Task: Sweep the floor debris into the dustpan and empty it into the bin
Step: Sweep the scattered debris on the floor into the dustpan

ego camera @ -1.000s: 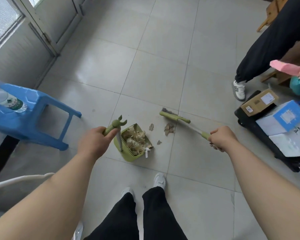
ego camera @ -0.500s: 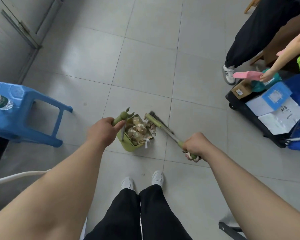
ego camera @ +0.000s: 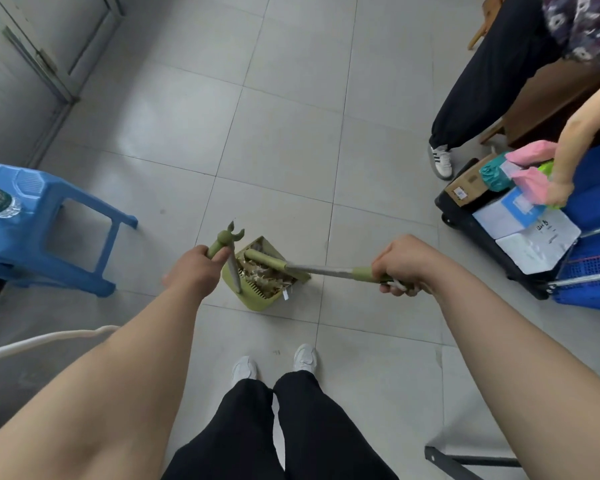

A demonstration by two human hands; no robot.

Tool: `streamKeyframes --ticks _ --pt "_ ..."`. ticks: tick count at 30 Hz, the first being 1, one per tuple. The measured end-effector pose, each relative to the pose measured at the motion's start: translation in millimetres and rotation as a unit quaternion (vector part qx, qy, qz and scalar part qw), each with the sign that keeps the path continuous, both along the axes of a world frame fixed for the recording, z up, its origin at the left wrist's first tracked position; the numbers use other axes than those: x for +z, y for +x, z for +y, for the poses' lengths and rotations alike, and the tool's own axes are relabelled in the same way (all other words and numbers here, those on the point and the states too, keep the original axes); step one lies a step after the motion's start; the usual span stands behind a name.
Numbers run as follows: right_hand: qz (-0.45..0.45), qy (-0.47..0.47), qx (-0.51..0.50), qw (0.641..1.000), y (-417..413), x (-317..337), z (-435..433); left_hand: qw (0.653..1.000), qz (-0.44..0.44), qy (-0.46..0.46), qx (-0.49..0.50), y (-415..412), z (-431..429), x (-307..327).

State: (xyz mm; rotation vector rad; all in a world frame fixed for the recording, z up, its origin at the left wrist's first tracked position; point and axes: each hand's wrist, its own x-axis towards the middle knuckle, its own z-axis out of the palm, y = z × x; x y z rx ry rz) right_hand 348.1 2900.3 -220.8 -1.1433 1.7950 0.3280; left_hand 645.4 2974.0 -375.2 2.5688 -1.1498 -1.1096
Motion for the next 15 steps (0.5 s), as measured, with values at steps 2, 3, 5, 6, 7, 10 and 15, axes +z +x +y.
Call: streamKeyframes --ticks 2,3,5,6,7,10,15 --pt "0.012 -0.019 -0.011 1.000 -7 5 -3 1.000 0.006 -0.008 0.014 -1 11 -1" --pt "0.017 -0.027 -0.014 0.999 -10 7 -4 1.000 0.007 -0.013 0.021 -2 16 -1" --pt "0.024 -0.040 -0.023 0.999 -13 10 -9 0.999 0.005 -0.022 0.039 -4 22 0" --pt "0.025 -0.048 -0.031 0.998 -14 10 -12 0.998 0.006 -0.026 0.049 -4 25 0" --pt "0.025 -0.056 -0.039 0.997 -14 9 -17 0.998 0.010 -0.029 0.059 -4 28 1" --pt "0.036 -0.073 -0.052 0.995 -13 -4 -32 0.996 0.021 -0.036 0.084 -1 38 1" --pt "0.026 -0.099 -0.090 0.991 -5 -55 -58 0.994 -0.001 -0.040 0.106 4 50 -2"
